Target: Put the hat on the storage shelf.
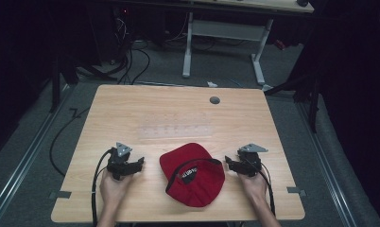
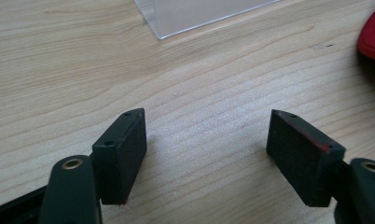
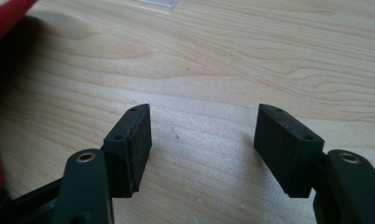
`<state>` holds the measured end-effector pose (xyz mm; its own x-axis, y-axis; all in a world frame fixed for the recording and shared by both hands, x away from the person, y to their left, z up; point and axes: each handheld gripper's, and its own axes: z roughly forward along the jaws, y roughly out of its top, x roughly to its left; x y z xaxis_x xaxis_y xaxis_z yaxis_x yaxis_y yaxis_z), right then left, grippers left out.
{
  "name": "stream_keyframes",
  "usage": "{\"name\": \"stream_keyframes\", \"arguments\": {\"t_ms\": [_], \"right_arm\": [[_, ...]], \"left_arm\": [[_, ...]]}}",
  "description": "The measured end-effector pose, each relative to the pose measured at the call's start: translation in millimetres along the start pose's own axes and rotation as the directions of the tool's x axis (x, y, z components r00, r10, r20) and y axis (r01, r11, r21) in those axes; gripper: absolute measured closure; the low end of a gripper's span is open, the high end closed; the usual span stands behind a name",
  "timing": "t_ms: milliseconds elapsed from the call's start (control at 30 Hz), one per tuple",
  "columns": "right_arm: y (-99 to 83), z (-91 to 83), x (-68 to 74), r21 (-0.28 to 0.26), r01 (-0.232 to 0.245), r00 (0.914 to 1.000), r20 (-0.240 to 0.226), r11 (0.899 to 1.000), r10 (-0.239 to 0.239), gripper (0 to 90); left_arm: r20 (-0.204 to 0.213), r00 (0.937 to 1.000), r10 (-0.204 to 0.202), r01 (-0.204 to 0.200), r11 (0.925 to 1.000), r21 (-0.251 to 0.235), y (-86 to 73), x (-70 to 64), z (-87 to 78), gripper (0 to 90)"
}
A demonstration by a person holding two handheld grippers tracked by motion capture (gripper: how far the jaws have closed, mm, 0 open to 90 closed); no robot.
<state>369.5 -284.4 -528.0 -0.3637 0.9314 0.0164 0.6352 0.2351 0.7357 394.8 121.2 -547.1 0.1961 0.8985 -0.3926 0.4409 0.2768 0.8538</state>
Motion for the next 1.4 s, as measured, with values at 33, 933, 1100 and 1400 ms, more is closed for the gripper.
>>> {"name": "stream_keyframes", "arguments": {"t_ms": [33, 933, 1100, 1400], "right_arm": [[0.2, -1.3, -0.1, -0.005, -0.01, 1.0, -0.003, 1.0, 0.01, 37.0], [1.2, -51.4, 1.1, -0.169, -0.078, 0.9856, -0.162, 0.982, 0.051, 36.5], [4.4, -60.7, 9.8, -0.182, -0.052, 0.9791, -0.203, 0.982, 0.014, 35.9], [11.4, -63.2, 28.1, -0.194, 0.006, 0.9671, -0.248, 0.981, -0.055, 33.8]], "left_arm": [[0.0, 1.0, 0.0, 0.0, 1.0, 0.0, 0.0, 0.0, 0.0, 29.0], [-0.001, 1.0, -0.001, 0.001, 1.0, -0.001, 0.0, 0.0, 0.1, 29.0], [-0.001, 1.0, -0.001, 0.001, 1.0, -0.001, 0.0, -0.1, 0.1, 29.0], [-0.002, 1.0, -0.001, 0.001, 1.0, -0.001, 0.0, -0.1, 0.1, 29.0]]}}
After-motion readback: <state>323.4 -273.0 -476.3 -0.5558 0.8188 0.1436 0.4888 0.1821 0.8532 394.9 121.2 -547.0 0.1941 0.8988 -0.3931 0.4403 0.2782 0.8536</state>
